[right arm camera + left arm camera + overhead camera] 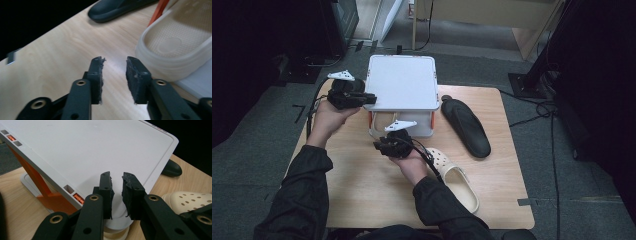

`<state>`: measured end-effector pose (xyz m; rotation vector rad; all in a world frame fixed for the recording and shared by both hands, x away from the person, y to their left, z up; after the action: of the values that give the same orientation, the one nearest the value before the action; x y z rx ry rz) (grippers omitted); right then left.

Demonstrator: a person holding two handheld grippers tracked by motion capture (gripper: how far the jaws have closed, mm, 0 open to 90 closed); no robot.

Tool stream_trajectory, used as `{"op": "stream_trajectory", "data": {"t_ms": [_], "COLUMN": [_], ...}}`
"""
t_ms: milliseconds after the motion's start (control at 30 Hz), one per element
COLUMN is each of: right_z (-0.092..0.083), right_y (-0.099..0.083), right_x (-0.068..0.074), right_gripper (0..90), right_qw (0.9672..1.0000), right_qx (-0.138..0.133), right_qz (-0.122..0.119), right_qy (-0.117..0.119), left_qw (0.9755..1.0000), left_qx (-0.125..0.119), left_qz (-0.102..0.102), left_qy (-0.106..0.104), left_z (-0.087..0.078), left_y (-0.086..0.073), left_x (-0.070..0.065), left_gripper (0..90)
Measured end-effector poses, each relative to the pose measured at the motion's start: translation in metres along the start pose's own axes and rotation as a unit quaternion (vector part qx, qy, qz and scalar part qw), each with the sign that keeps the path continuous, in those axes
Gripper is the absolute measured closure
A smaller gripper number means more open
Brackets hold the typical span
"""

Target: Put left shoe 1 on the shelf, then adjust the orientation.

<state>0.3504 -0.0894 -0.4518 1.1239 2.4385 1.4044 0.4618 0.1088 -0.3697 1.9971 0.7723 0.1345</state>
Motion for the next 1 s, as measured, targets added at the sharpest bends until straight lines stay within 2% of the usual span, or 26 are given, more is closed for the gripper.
{"op": "stream_trajectory", "data": {"t_ms": [100,233,433,533,600,700,833,1000], "right_z": [-0.014,-0.034,-0.064,-0.076,-0.086,-0.098,-0.115,-0.138], "right_y": [-0.003,-0.005,-0.012,-0.015,-0.018,-0.022,-0.028,-0.036], "right_x": [0.002,0.003,-0.007,-0.01,-0.015,-0.023,-0.038,-0.053], "right_gripper": [63.4,62.7,61.7,61.6,61.7,61.6,61.6,61.5], "right_qw": [0.9999,0.9993,0.9995,0.9992,0.9993,0.9992,0.9997,0.9998], "right_qx": [0.008,0.015,0.012,0.01,0.008,0.007,0.001,-0.005], "right_qz": [-0.01,-0.032,-0.022,-0.035,-0.034,-0.039,-0.023,-0.02], "right_qy": [0.009,0.009,0.019,0.013,0.012,0.01,0.011,-0.004], "left_qw": [1.0,1.0,1.0,0.9998,0.9998,0.9999,1.0,0.9999], "left_qx": [-0.003,-0.003,-0.003,0.003,0.004,-0.002,-0.008,-0.007], "left_qz": [0.002,0.002,0.004,0.013,0.015,0.008,-0.002,0.0], "left_qy": [0.0,0.003,0.006,0.014,0.016,0.013,0.004,0.007], "left_z": [0.0,0.0,0.001,0.001,0.001,0.001,0.001,0.001], "left_y": [-0.001,0.0,0.0,0.001,0.001,0.0,-0.002,-0.002], "left_x": [-0.001,-0.002,-0.004,-0.007,-0.008,-0.008,-0.006,-0.008], "left_gripper": [75.9,75.8,73.5,71.3,70.1,68.8,67.3,65.9]}}
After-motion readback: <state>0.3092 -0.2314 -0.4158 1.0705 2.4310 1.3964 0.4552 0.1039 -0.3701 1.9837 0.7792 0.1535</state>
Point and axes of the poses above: each handheld gripper's, and its own axes: z roughly forward along the jaws, y roughly out of its top, x roughly to its left, the point moved 1 cm from there along z, roughly forward along the jaws, and after that the axes turned 1 degree about z, right-handed, at the moved point
